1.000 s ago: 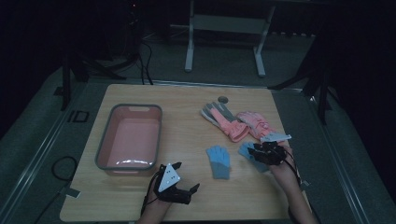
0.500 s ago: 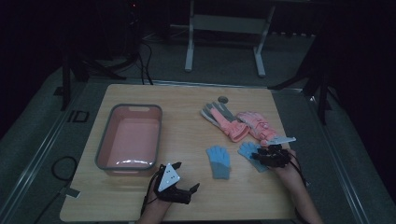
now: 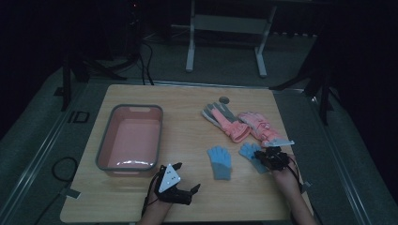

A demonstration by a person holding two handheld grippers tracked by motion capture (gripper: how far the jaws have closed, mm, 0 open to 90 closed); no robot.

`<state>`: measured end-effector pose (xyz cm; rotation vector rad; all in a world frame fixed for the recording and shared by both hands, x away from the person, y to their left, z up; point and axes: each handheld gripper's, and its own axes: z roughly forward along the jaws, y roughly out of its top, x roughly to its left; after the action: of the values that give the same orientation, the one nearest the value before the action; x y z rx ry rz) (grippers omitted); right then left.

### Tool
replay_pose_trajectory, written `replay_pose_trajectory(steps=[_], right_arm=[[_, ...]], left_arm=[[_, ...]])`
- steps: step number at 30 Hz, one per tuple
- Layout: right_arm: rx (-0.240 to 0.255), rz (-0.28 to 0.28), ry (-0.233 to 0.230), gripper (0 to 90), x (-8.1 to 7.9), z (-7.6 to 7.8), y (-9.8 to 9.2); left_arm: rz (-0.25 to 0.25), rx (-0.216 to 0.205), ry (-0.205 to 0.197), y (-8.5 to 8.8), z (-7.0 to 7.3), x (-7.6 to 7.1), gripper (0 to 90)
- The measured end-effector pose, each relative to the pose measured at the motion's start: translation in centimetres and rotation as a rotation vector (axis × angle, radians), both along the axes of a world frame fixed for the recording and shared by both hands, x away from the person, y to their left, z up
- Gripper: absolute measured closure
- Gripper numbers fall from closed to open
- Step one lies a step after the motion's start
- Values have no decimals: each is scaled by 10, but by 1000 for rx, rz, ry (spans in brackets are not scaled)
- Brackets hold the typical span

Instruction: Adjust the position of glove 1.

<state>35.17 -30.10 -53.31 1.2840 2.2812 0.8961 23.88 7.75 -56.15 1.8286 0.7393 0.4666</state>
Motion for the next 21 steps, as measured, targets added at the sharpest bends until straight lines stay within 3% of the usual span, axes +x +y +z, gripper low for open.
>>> replay_pose_trajectory(steps=[5, 10, 16, 21], right_arm=[[95, -129, -56, 850, -21, 35, 7], [123, -249, -83, 849, -40, 52, 16], [167, -350, -67, 850, -51, 46, 19], [177, -410, -57, 849, -58, 28, 21]], left_arm=[[1, 0, 0, 0, 0, 0, 18], [3, 1, -3, 0, 0, 0, 18], [2, 1, -3, -1, 0, 0, 18], [1, 2, -3, -1, 0, -1, 18]])
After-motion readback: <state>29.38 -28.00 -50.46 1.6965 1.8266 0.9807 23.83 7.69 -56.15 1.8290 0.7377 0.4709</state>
